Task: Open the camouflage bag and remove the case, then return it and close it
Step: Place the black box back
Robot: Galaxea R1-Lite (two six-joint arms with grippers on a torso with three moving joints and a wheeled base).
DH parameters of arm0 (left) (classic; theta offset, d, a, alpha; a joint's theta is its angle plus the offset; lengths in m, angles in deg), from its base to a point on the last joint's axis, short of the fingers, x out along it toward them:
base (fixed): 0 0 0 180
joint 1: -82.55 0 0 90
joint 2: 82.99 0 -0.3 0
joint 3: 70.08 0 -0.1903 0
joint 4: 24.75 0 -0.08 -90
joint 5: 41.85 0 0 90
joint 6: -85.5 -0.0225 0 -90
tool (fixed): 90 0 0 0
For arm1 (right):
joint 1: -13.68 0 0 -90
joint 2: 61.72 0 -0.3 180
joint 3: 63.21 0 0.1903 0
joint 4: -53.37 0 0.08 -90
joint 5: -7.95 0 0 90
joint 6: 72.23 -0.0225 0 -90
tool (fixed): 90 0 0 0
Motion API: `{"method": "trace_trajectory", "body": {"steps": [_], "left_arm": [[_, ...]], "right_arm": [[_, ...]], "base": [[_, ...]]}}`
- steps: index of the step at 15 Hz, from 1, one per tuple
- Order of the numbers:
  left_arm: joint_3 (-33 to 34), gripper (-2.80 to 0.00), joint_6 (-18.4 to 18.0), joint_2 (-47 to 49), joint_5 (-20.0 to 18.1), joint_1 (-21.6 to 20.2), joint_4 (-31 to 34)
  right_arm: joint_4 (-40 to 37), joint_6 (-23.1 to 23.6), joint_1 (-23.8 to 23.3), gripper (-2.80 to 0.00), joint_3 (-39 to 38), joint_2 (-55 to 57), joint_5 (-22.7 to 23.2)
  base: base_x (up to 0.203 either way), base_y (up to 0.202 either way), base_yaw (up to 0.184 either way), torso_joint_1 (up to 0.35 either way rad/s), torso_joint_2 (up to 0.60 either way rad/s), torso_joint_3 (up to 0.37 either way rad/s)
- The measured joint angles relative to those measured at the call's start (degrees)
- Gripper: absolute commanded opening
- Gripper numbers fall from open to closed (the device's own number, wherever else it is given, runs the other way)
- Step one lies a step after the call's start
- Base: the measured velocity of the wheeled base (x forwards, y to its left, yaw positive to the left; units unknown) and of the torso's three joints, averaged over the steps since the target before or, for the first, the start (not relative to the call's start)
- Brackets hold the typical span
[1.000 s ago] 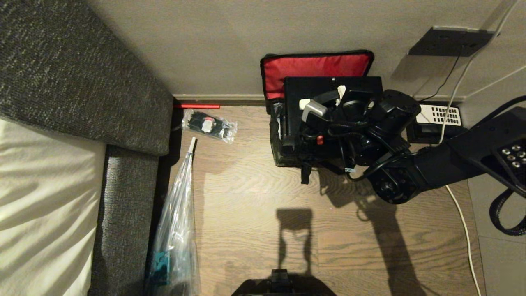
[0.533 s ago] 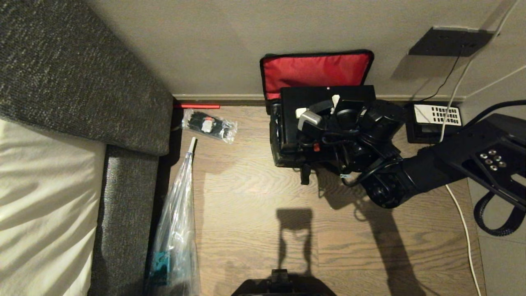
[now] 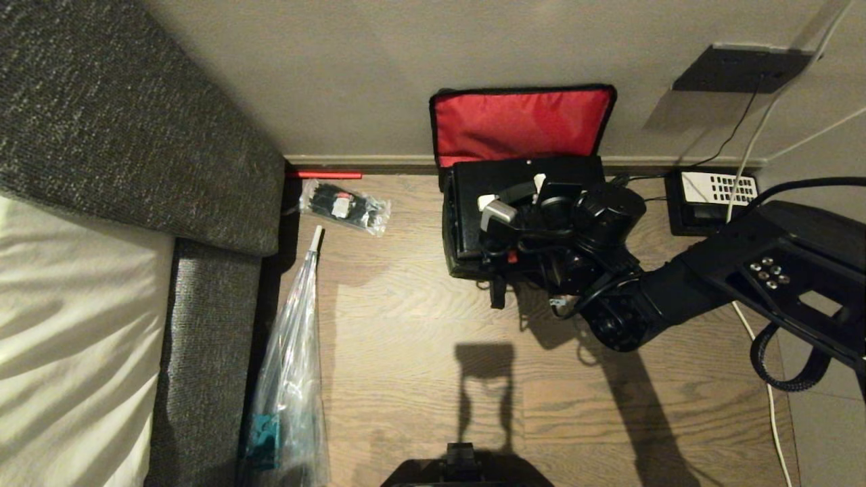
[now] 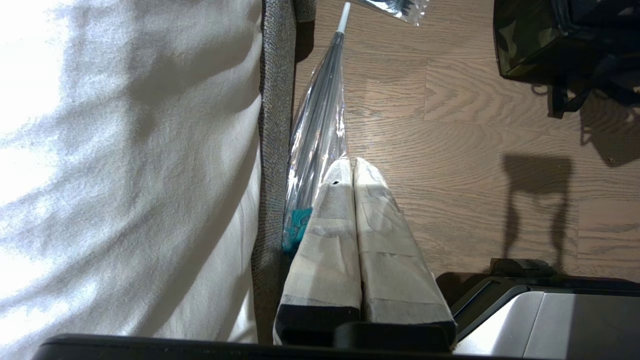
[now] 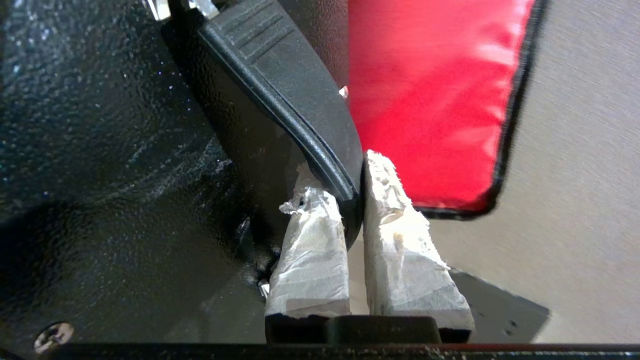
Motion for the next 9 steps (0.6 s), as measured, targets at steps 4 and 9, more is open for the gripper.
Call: {"method": "trace_trajectory", "body": {"steps": [4,9], "left_arm": [[0.0,-2.80,0.0,0.0,0.0,0.0,0.0],[0.0,-2.80,0.0,0.0,0.0,0.0,0.0]], "right_arm": [[0.0,-0.4,0.0,-2.80,1.7,2.1,-0.1],[0.0,-1.4,-0.1,-2.80,2.8,4.2,-0.1]], "base": [[0.000,0.000,0.000,0.000,0.00,0.000],[0.000,0.000,0.000,0.000,0.00,0.000]]}}
